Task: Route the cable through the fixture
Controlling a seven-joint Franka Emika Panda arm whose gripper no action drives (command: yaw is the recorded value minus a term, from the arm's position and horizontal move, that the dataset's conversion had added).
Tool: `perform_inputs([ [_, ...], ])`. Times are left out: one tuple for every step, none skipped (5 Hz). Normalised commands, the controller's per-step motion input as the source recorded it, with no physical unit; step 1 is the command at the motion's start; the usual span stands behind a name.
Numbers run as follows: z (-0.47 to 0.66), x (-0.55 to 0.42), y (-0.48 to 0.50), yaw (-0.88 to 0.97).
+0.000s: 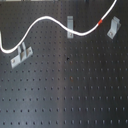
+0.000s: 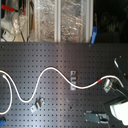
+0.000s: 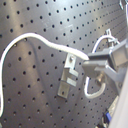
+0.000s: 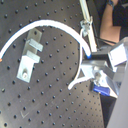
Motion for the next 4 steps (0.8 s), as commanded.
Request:
perform_inputs([
  [0.00, -0.005, 0.013, 0.00],
  [0.37, -0.166, -0.221, -0.68],
  [0.41, -0.106, -0.066, -0.83],
  [0.48, -0.075, -0.045, -0.89],
])
